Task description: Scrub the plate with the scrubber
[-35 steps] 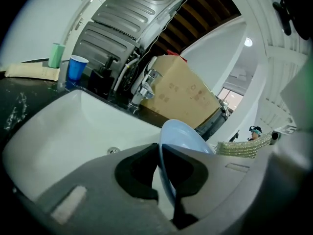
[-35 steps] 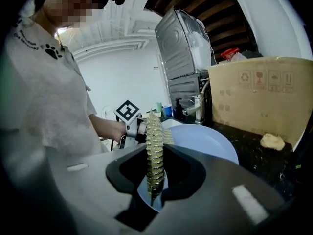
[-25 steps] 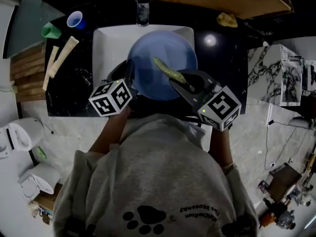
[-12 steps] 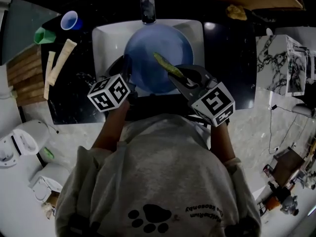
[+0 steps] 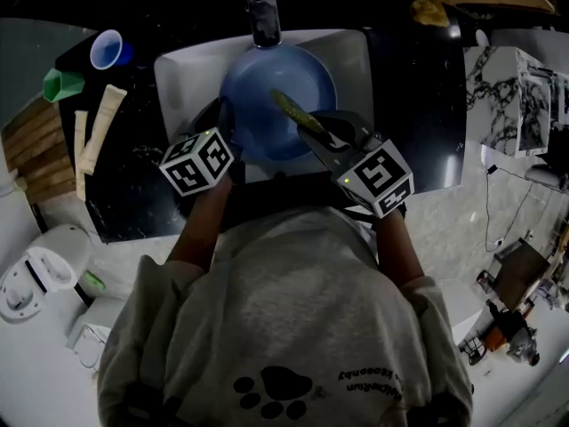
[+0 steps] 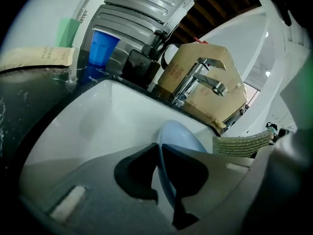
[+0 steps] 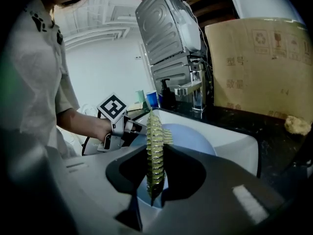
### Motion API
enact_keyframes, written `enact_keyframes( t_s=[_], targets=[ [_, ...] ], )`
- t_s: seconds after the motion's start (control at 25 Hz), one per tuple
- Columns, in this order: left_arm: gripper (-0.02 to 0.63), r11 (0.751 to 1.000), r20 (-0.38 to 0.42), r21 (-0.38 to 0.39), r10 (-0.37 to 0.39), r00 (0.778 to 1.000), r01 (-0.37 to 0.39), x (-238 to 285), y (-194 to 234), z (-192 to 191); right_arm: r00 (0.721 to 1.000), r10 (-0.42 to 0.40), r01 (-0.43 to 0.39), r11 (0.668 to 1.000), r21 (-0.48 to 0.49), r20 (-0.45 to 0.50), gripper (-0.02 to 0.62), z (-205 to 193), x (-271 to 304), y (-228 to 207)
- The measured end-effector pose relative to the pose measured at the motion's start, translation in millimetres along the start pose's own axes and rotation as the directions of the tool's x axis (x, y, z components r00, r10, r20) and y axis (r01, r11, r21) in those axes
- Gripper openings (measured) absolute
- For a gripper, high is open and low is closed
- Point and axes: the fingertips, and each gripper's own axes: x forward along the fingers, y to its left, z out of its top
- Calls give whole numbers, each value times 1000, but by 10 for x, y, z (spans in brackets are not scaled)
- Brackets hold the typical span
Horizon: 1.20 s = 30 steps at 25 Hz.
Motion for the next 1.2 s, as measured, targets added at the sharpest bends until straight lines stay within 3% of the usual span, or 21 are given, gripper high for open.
enact_keyframes(
  t_s=[0.56,0.84,0.96,1.2],
  targets=[
    [31,1000,-60,4,30,998,-30,277,232,-127,998,-1,4,999,47,-61,72,-144,166,-71],
    [53,995,-69,-35,87,994,-89,328,436,-197,998,5,-1,999,51,-68,72,-165,176,-79],
    [143,994,-51,14,106,993,-106,296,424,-122,998,1,3,999,49,-64,72,-160,149,-80],
    [144,985,-10,95,142,990,-141,203,394,-7,998,-32,34,998,43,-58,72,-166,73,-97]
  ],
)
